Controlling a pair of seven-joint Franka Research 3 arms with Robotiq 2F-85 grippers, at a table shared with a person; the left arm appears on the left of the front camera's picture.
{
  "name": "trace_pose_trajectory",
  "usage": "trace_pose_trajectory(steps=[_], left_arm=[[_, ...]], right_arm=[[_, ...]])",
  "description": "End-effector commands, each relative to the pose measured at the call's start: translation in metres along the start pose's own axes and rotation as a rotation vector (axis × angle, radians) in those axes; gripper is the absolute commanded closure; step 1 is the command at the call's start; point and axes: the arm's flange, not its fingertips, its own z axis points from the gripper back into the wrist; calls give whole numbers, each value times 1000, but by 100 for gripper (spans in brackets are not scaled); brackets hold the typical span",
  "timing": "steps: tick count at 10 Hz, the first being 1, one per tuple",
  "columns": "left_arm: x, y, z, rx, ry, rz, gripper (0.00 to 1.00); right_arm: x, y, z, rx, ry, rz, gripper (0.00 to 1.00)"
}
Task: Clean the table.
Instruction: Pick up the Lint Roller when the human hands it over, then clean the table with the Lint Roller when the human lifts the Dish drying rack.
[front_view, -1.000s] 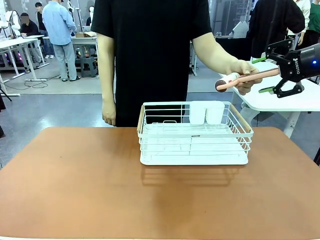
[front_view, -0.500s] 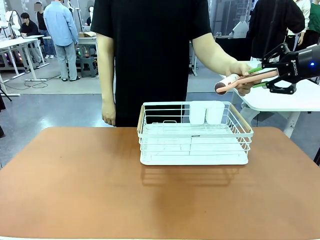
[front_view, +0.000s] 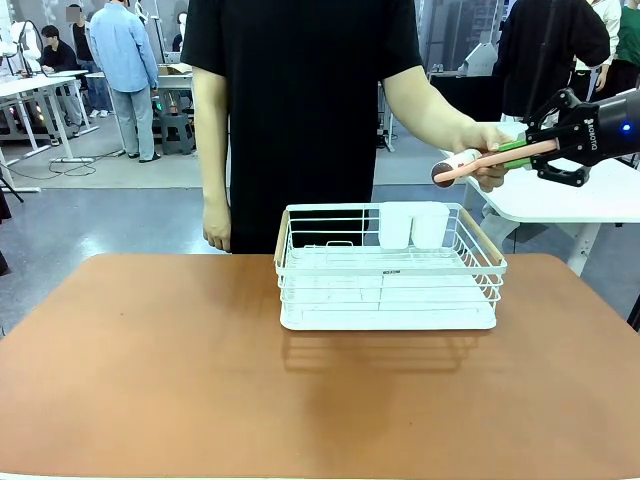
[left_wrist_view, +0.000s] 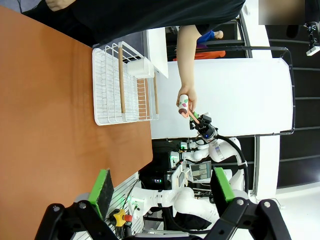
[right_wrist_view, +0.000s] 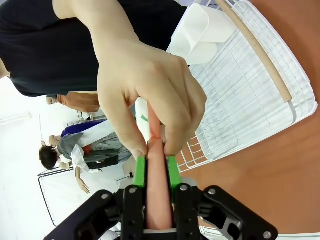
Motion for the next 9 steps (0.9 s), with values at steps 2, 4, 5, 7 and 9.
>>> trace_pose_trajectory(steps=[2, 4, 5, 7, 9], left_arm=[[-2, 0, 2, -16, 0, -7, 0], [-2, 0, 2, -16, 0, -7, 0], [-2, 0, 2, -16, 0, -7, 0], [-2, 0, 2, -16, 0, -7, 0], [-2, 0, 2, -16, 0, -7, 0]], right_arm=[[-2, 1, -1, -3, 4, 7, 100], [-2, 1, -1, -3, 4, 7, 100], [-2, 1, -1, -3, 4, 7, 100], [-2, 1, -1, -3, 4, 7, 100], [-2, 1, -1, -3, 4, 7, 100]])
